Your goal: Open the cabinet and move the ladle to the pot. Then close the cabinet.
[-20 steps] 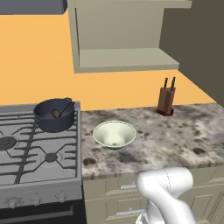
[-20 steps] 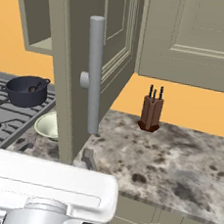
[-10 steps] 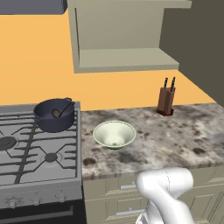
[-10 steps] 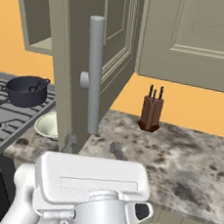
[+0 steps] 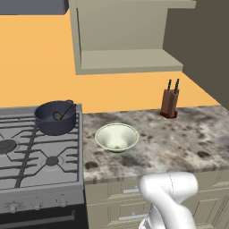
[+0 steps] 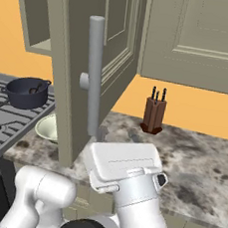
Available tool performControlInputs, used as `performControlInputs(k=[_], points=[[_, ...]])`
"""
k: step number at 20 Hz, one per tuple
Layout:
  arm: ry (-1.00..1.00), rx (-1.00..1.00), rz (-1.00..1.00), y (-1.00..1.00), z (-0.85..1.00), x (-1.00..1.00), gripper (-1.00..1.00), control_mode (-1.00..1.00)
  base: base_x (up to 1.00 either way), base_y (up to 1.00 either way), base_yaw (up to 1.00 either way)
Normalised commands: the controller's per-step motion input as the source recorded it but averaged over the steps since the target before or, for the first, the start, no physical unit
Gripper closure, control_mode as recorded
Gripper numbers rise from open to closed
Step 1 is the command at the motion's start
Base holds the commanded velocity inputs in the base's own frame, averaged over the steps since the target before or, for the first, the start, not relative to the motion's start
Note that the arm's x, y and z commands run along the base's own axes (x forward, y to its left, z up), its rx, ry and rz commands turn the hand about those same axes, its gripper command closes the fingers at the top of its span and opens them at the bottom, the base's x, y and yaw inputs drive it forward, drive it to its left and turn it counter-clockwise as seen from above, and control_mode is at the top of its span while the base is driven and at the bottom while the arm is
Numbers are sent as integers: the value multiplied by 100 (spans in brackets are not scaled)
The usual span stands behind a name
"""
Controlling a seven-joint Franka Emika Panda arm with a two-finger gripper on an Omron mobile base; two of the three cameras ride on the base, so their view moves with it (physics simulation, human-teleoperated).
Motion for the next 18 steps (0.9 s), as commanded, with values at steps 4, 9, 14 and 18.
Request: performControlInputs(k=[4,9,14,18], points=[[-13,10,12,2,-17,71,-100,-100,0,0,0],[-13,7,12,33,-2,55,-100,-100,0,0,0],[-12,3,14,69,0,31,-100,-100,0,0,0],[-12,0,15,88,3,10,-100,-100,0,0,0]])
